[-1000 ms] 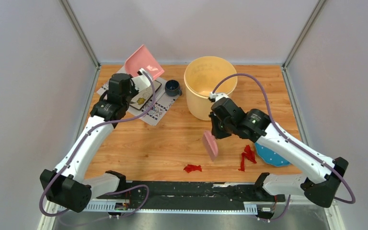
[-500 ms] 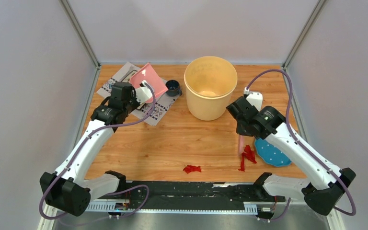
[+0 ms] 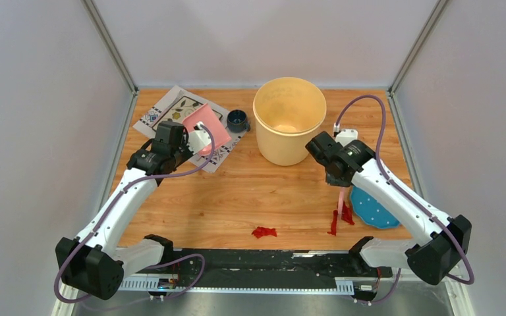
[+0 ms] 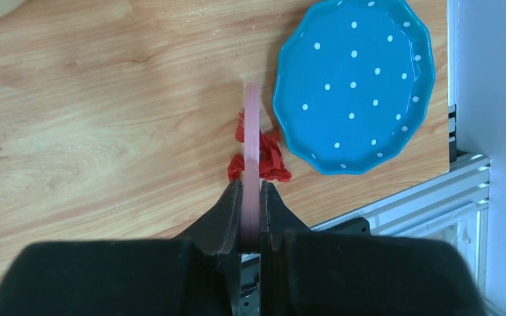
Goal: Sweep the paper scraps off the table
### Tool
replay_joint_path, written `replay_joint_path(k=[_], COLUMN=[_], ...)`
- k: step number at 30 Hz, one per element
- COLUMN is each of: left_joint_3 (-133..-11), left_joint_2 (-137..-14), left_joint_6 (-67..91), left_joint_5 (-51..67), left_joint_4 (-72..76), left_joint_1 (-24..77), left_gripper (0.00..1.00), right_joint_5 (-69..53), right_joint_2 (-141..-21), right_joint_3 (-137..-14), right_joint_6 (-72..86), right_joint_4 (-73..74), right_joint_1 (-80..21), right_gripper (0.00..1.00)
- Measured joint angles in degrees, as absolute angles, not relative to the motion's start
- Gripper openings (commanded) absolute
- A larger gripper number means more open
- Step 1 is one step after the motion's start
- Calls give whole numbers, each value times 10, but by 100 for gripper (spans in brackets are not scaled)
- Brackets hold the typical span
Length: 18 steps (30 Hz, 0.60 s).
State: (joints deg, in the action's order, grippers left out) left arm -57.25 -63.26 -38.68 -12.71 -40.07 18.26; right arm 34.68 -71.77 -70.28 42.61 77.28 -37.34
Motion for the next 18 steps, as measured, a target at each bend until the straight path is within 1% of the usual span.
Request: replay_joint_path(k=[3, 6, 10, 12, 18], left_joint_3=[-573, -573, -573, -571, -567], left_joint_2=[-633, -633, -633, -633, -632], left_joint_6=[-386, -386, -386, -386, -382], left_joint_5=[-126, -125, -125, -125, -127], left_joint_4=[-401, -401, -403, -405, -414], left_joint_1=[183, 183, 182, 182, 179], left_gripper=[0, 0, 0, 0, 0], right_joint_5=[341, 307, 251, 232, 189], right_joint_2=[-717, -717, -720, -733, -823], right_joint_3=[-676, -635, -630, -645, -766], right_joint_6=[425, 413, 388, 380, 359], right_joint_4=[769, 772, 758, 749, 671], right_joint_1=[-373, -373, -399, -433, -536], right_gripper=[0, 0, 0, 0, 0])
